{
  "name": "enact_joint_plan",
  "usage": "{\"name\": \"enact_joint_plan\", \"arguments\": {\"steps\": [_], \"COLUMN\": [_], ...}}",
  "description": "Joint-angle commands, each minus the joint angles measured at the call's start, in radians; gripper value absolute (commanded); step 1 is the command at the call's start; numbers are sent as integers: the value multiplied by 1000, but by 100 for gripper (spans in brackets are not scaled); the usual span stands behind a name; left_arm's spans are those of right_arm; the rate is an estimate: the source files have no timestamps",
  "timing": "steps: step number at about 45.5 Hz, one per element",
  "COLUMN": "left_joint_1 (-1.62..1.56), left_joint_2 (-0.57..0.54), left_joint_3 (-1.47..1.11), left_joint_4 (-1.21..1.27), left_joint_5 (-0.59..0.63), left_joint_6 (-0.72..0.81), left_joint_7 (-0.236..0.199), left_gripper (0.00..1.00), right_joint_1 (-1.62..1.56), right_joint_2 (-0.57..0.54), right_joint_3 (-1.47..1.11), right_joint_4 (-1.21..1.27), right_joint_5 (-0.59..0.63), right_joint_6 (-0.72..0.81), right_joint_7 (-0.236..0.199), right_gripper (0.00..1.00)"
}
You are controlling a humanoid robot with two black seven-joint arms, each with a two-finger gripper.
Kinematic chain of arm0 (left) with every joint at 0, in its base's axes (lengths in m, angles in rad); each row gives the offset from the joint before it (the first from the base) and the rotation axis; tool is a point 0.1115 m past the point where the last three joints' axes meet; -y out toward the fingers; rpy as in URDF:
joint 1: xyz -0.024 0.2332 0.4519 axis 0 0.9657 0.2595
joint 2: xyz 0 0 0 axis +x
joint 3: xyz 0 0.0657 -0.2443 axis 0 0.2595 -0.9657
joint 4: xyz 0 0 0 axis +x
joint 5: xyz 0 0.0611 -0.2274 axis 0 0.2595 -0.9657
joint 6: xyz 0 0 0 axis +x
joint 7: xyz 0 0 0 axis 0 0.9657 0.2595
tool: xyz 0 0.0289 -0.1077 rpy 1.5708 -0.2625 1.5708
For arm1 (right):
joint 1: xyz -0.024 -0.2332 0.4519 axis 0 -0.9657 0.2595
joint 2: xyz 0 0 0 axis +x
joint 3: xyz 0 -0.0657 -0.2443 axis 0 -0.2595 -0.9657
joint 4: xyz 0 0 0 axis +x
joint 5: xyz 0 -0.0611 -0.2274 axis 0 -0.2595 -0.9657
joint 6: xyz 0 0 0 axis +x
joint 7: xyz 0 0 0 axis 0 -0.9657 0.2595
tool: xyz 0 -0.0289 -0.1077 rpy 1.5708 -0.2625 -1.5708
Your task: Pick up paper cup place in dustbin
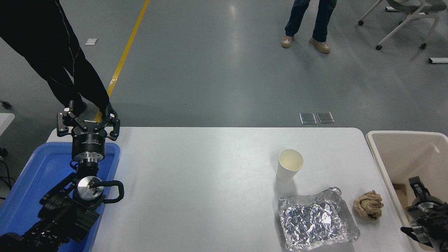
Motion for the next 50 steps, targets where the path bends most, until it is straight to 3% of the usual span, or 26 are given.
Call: {"name": "enact_joint_plan", "arguments": {"steps": [1, 29, 39, 50], "left_joint_1": [-1, -1, 0, 0], "left_joint_2": [-2, 0, 0, 0], "left_joint_3": [-2, 0, -2, 0], "left_joint_4": [2, 2, 2, 0], "left_joint_5": [-1, 0, -1, 0], "left_joint_6": [0, 0, 0, 0], "left_joint_7": [5, 0, -1, 0], "left_gripper": [99, 99, 99, 99], "right_joint_1": [6, 52, 91, 235], "right_joint_2": [7, 4, -16, -30], "right_joint_3": [1, -17, -246, -249], "right_joint_4": [0, -2, -3, 63], "right_joint_5": [0, -15, -17, -5], "right_joint_6": [-2, 10, 24, 28], "right_joint_7": [0, 0, 0, -2], "right_gripper": [100, 100, 100, 100]}}
